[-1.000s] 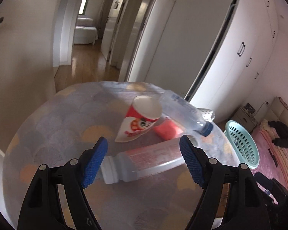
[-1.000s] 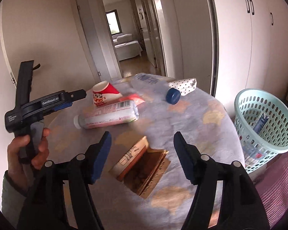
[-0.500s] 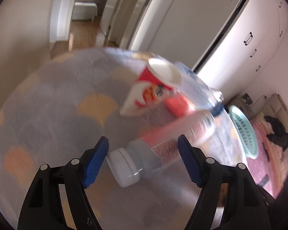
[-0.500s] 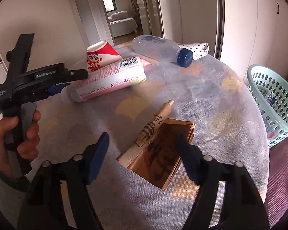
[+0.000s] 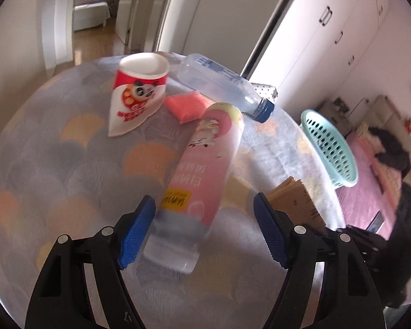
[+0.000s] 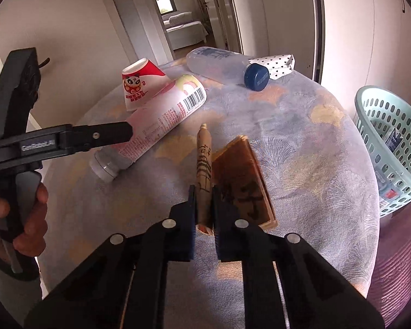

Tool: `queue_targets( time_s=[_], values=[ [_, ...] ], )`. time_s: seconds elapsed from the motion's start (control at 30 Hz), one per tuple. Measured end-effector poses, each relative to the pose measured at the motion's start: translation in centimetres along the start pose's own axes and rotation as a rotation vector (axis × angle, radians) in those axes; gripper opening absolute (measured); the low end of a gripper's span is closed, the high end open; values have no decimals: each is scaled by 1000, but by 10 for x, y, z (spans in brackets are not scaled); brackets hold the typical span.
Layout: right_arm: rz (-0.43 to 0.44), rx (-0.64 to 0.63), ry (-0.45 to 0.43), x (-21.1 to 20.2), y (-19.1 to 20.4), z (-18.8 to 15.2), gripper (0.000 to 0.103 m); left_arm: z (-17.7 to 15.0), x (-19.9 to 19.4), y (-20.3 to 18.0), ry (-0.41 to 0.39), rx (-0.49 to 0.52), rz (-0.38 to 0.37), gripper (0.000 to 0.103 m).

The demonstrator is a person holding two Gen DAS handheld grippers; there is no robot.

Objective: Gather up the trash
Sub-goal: 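Grasp the pink bottle with the left tool while the right tool grasps the brown paper, then carry the pink bottle and brown paper over the teal basket and release both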

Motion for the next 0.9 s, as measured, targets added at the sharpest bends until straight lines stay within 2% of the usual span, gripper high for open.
queue_targets(
  time_s=[0.07,0.13,0.2,0.37,0.57,0.9],
  values=[
    [13,-4,-9,-5,-1,1,7,2,7,-5,7,42,58,69],
    [16,-10,-19,-10,-3,2,7,3,13,-8,18,73,104,61],
    [16,-15,-29,-15,-5,5,7,2,18,-10,29,85,126,54],
    [18,-21,-59,-28,-9,14,7,0,20,-18,47,107,138,50],
    [-4,-25,-100,-44,-17,22,7,-6,24,-40,74,50,21,47],
    [-56,-9,-206,-85,-45,44,7,7,-3,-91,-54,29,-74,46]
  ],
)
Point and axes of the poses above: each gripper's, at about its wrist camera, not at the fingertips, and x roughly the way its jaws point, y to its left, z to its top, the point moved 8 cm from there along x, roughly the way its jaws point, and after that the axes turned 9 degrees about z, right-handed, at the moved point
